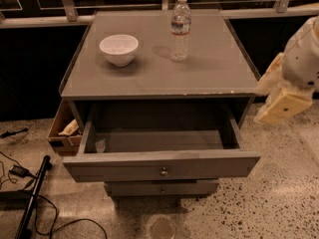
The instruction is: Close top drawer
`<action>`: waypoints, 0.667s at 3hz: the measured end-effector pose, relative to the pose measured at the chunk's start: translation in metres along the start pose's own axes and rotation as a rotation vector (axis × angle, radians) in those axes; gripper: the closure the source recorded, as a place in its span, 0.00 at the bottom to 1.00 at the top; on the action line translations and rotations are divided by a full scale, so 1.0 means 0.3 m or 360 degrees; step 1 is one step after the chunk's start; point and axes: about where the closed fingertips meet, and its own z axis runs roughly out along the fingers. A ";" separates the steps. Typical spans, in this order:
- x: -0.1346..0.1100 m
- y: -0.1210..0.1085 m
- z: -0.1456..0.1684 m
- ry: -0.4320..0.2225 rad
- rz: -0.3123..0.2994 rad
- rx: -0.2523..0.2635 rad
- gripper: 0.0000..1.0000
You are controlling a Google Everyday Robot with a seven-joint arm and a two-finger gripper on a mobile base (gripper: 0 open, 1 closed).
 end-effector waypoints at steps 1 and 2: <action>0.037 0.043 0.117 -0.0085 0.0013 -0.0018 0.73; 0.107 0.080 0.324 -0.0233 0.0062 -0.0067 0.96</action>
Offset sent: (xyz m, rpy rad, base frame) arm 0.0151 -0.0153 -0.1986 0.3155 -0.0137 -0.0065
